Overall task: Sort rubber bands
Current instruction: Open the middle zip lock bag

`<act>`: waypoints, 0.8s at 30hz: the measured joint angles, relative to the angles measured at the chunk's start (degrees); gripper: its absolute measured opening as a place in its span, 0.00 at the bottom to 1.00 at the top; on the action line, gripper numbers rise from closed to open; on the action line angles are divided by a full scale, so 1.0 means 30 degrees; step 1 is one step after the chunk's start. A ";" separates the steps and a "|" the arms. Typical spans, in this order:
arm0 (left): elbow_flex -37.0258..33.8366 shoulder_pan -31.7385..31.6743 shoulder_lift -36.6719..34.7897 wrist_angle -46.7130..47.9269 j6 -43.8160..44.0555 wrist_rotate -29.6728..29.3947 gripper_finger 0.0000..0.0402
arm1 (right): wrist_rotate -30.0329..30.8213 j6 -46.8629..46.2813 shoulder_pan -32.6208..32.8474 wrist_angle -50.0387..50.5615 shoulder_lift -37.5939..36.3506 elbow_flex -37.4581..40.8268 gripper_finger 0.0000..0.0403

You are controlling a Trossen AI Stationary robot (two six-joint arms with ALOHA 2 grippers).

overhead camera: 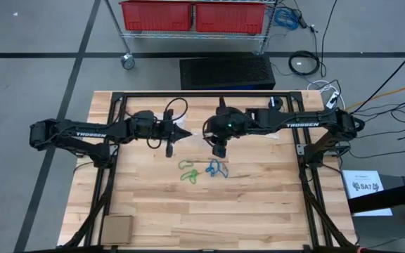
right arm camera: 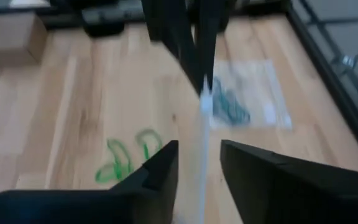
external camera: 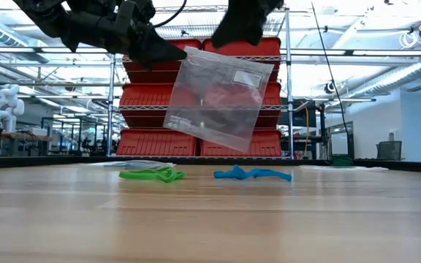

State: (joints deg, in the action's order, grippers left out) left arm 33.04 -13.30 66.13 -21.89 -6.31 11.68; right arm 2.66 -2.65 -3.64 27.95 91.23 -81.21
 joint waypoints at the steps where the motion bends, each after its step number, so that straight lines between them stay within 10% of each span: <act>1: 0.0000 0.0000 0.0000 -0.0007 0.0000 0.0000 0.00 | 0.0000 0.0071 0.0000 -0.0409 0.0084 -0.0007 0.31; 15: 0.0015 0.0000 -0.0007 0.0015 0.0007 -0.0481 0.00 | 0.0073 0.0093 -0.0670 -0.2963 0.1767 -0.0015 0.33; 24: 0.0015 0.0000 -0.0007 -0.0066 0.0007 -0.0940 0.00 | 0.0088 0.0064 -0.0669 -0.2604 0.1767 -0.0015 0.03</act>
State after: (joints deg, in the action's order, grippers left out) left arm 33.08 -13.30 66.11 -22.09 -6.28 8.86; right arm 2.92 -2.46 -5.65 20.14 96.53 -81.25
